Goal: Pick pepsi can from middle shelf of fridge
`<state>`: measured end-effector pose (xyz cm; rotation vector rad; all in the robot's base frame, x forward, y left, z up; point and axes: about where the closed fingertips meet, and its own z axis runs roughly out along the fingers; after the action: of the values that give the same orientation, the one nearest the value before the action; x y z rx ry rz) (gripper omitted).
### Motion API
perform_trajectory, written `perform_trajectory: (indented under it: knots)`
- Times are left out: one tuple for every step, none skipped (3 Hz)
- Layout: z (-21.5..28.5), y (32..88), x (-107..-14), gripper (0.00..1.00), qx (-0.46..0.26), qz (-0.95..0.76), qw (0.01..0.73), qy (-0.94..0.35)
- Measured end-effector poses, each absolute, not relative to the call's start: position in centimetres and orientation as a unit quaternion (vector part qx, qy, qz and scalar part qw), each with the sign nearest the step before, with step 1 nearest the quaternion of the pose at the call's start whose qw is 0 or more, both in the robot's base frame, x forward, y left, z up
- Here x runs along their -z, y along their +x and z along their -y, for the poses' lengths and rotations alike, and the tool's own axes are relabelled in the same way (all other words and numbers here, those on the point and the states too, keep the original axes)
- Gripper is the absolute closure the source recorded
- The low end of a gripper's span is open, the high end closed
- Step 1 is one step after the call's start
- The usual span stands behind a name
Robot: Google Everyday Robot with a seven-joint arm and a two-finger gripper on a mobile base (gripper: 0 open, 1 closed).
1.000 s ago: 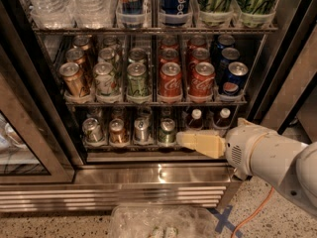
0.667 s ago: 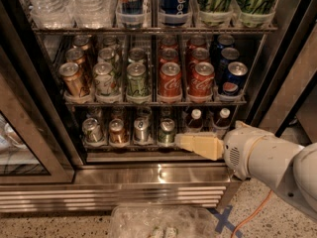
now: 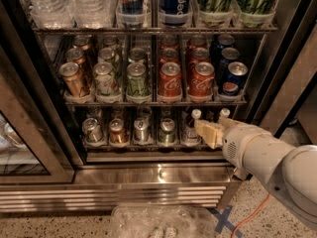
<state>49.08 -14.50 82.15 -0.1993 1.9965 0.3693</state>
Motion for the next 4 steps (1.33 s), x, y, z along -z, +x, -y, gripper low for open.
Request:
perform_trajectory:
  knots:
    - [15.9, 50.8, -82.6, 0.42, -0.134, -0.818, 0.555, -0.071]
    - [17.4, 52.5, -83.0, 0.39, -0.109, -0.801, 0.586, -0.063]
    - [18.4, 54.0, -83.0, 0.38, -0.093, -0.784, 0.611, -0.057]
    - [18.8, 55.5, -82.8, 0.33, -0.086, -0.767, 0.633, -0.053]
